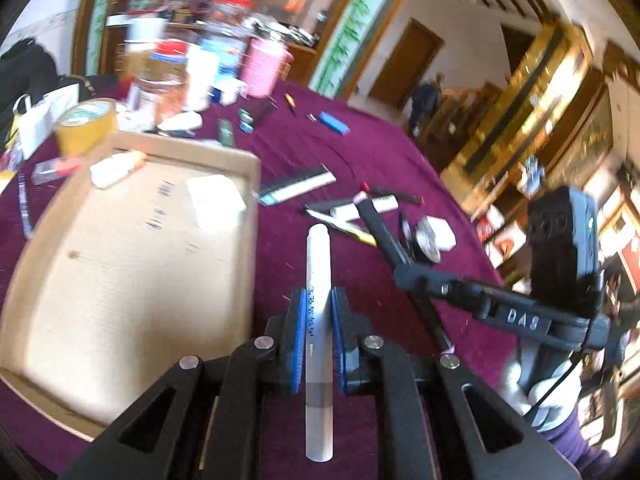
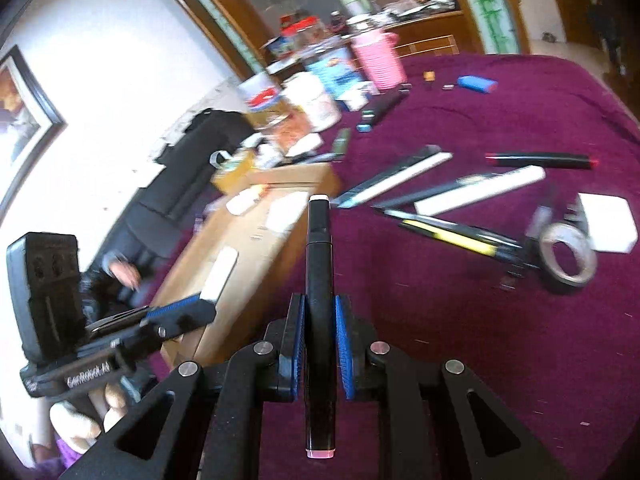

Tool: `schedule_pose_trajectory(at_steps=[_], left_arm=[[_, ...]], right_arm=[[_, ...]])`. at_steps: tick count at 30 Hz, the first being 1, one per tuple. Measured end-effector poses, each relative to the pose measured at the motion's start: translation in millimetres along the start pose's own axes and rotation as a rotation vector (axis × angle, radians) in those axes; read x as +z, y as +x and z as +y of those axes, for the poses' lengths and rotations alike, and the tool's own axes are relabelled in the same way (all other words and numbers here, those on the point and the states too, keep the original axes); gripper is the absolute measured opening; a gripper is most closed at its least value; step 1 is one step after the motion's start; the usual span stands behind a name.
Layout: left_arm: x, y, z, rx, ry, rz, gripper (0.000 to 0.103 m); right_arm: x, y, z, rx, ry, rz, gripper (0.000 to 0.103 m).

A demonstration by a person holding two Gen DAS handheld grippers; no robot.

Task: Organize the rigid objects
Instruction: 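Release the white marker into the box while the right tool releases the black marker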

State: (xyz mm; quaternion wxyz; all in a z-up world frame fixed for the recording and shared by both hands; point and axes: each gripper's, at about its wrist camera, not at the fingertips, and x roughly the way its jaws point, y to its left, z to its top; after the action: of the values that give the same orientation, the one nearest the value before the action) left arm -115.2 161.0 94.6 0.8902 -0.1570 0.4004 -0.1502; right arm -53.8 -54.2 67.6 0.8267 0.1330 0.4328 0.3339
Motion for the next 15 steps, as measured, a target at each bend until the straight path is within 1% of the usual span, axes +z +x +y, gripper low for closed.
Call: schedule_pose_trajectory(at_steps=[2, 4, 7, 9, 11, 15], left_arm=[[10.0, -6.1, 16.4, 0.028, -0.021, -0.013, 0.012], [21.4, -7.0, 38.1, 0.062, -0.043, -0.009, 0.012], [37.6, 6.6, 72.0, 0.106, -0.086, 0.031, 0.012], [48.5, 24.0, 94.5, 0.138, -0.115, 0.063, 0.012], [54.3, 38.7, 110.1, 0.153, -0.138, 0.086, 0.012], [65.3, 62.8, 128.3, 0.175, -0.157, 0.101, 0.012]], right_arm=[[8.2, 15.4, 17.4, 0.043, 0.001, 0.021, 0.016], [15.3, 32.3, 32.7, 0.07, 0.001, 0.041, 0.016], [28.2, 69.8, 57.2, 0.093, 0.01, 0.088, 0.017], [33.8, 92.0, 64.9, 0.083, 0.018, 0.116, 0.017], [41.0, 119.3, 72.9, 0.057, 0.024, 0.146, 0.017], [55.7, 157.8, 78.1, -0.014, 0.027, 0.179, 0.017]])
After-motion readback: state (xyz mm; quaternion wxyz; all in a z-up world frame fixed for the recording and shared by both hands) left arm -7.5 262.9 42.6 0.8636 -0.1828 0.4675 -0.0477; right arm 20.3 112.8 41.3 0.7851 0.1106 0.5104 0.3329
